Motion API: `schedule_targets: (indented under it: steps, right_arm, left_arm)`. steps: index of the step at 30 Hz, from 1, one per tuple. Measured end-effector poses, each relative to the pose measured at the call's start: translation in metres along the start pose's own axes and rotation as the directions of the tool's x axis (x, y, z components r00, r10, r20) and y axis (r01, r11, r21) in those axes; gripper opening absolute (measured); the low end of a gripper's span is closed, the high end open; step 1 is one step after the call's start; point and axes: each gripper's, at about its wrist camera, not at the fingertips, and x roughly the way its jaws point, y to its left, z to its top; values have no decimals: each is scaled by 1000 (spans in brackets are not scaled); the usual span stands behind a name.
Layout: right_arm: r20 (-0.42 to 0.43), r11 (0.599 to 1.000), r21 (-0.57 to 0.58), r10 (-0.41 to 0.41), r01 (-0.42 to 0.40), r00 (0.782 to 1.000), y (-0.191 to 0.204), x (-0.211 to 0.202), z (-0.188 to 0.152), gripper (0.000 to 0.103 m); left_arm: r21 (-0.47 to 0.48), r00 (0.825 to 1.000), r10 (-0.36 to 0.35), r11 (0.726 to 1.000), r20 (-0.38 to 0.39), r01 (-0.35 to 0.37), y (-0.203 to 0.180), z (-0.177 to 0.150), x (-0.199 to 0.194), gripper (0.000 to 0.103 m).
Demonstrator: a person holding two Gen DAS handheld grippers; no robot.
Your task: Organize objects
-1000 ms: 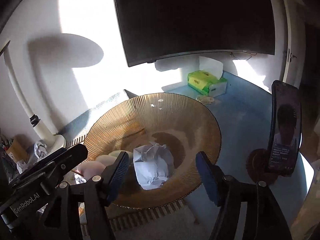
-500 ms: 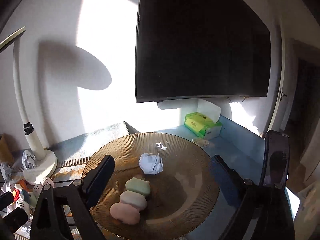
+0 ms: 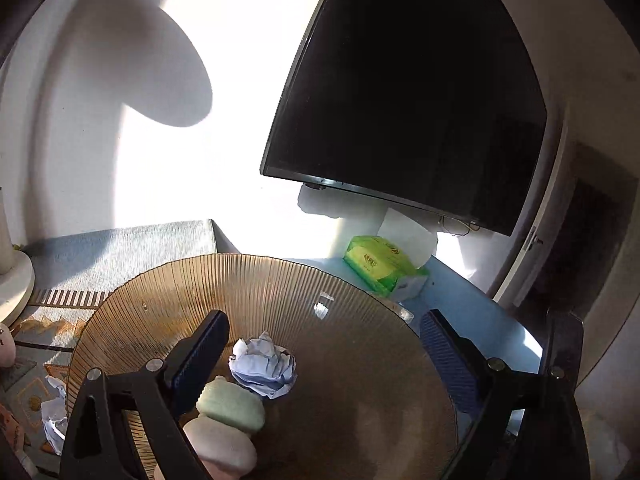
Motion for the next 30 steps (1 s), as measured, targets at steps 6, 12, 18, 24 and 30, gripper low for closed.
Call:
schedule_targets:
  steps: [6, 12, 18, 24, 30]
  right_arm:
    - [-76, 998, 41, -36, 39, 997, -24, -4, -8, 96]
    - [-146, 988, 143, -32, 53, 989, -65, -29, -31, 96]
    - [-116, 988, 102, -108, 120, 987, -60, -59, -41, 99]
    - [-153, 992, 97, -69, 85, 986, -47, -60, -40, 99]
    - [-148, 986, 164, 39, -14, 988, -56, -64, -43, 99]
  left_arm:
    - [18, 1000, -10, 1000, 13, 10, -4, -5, -8, 77]
    - [10, 999, -35, 999, 2, 35, -1, -11, -14, 77]
    - [-4, 998, -52, 999, -18, 52, 3, -20, -17, 77]
    - [-11, 999, -51, 999, -14, 51, 9, -24, -26, 77]
    - [-5, 999, -41, 999, -28, 41, 15, -31, -30, 77]
